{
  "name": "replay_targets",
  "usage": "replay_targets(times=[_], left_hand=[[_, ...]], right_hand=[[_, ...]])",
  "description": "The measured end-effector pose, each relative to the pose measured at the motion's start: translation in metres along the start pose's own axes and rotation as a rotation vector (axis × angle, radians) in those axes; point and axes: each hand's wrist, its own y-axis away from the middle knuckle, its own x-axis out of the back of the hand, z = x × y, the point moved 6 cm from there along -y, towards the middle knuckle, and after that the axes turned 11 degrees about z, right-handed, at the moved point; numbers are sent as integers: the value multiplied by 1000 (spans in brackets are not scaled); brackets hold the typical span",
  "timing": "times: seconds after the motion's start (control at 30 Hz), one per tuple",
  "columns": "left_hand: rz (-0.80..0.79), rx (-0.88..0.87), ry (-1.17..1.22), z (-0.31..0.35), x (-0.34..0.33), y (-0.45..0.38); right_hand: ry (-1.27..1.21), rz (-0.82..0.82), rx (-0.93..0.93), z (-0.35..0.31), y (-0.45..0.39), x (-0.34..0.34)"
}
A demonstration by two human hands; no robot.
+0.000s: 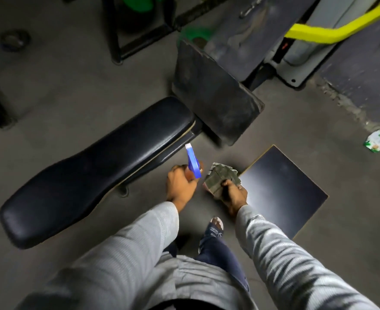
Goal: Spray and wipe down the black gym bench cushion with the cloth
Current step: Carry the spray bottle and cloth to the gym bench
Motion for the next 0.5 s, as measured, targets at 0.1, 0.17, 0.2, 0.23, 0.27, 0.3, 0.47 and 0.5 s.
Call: replay_targets(times=[0.1,0.17,0.2,0.23,0.27,0.3,0.47,0.5], left_hand=[[92,38,19,-31,53,-17],[152,92,29,-59,85,-27],[177,109,26,-72,102,-31],[197,122,12,-86,117,-35],[215,126,-1,-100,132,-40],[229,139,-3,-111,148,-44],[323,233,18,-159,211,-57],[336,253,25,-166,221,-59]], right_hand=[[85,-35,65,-10,44,-53],[102,-67,104,-11,65,-91],[106,-88,119,-10,76,-110],[110,-112,130,-9,86,-128],[112,-137,136,-7,97,-147],[118,-161,140,-6,108,-164],[219,-270,168,7,152,-242],[246,-295,180,9,158,-257]])
